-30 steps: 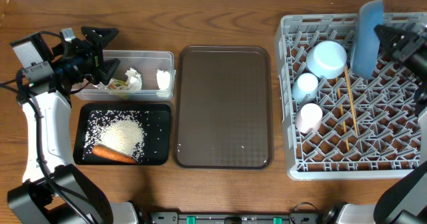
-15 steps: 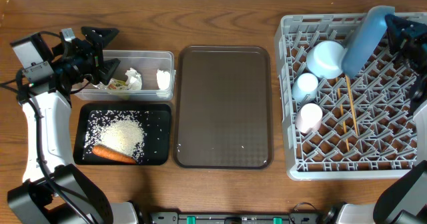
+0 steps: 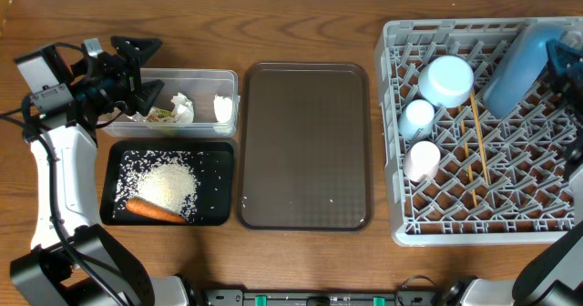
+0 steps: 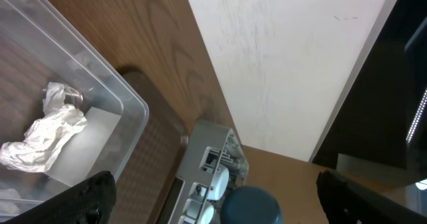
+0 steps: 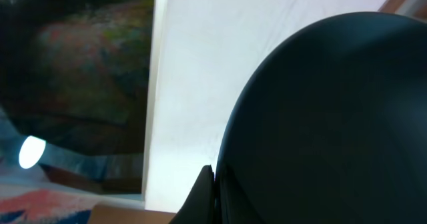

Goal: Sort waste into correct bins and load items into the dishwasher rack
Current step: 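Lower the blue plate upright into the right side of the rack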

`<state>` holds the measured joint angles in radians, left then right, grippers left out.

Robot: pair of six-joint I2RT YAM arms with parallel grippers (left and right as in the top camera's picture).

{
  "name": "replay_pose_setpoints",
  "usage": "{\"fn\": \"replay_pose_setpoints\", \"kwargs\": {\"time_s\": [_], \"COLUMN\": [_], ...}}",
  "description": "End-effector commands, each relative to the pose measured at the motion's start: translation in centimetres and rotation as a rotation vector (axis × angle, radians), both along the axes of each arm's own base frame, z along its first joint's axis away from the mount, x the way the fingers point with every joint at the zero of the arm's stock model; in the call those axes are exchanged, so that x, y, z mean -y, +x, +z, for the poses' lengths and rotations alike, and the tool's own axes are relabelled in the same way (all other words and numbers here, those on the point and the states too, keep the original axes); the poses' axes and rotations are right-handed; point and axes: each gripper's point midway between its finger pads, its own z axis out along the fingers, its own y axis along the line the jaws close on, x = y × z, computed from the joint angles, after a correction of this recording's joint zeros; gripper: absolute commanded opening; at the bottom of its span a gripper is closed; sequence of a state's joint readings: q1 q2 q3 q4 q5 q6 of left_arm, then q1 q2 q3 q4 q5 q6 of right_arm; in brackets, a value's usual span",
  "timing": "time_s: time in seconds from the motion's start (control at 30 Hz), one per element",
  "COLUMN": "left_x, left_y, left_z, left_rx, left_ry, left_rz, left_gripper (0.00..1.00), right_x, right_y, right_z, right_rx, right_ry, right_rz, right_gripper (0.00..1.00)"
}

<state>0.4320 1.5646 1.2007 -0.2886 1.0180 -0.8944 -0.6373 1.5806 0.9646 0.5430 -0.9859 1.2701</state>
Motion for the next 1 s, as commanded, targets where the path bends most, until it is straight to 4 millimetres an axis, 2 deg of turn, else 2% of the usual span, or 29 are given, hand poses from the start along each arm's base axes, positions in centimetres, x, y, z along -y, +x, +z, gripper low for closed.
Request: {"fn": "replay_pose_setpoints", "kwargs": {"time_s": [0.0,0.23,0.43,0.7,0.97], "left_x": [0.0,0.0,0.0,0.0,0.0], "left_y": [-0.1,-0.1,-0.1,-0.1,-0.1], "left_z": [-0.1,-0.1,-0.1,-0.1,-0.1], "left_rx": [-0.002,-0.003,-0.003,-0.003,-0.002], "left_ry": [-0.008,-0.008,-0.008,-0.008,-0.008], "left_rz": [-0.005,-0.005,-0.005,-0.005,-0.005], "left_gripper": [0.98,0.98,0.98,0.98,0.98], "right_x": [0.4,1.2,3.4,5.3,7.0], "right_y": [-1.2,-3.0,-4.6,-7.1,-9.8], "right_z": [-2.6,-2.8,-3.3,-7.0,-10.5], "right_rx": [-0.040,0.013,-0.013,-0.142,-0.259], "right_ry": [0.071,0.037,0.065,0.143,0.191], "right_rz": [-0.021,0.001,-0.027,-0.059,-0.131], "right_gripper": [0.01,0.01,0.07,0.12,0.27]}}
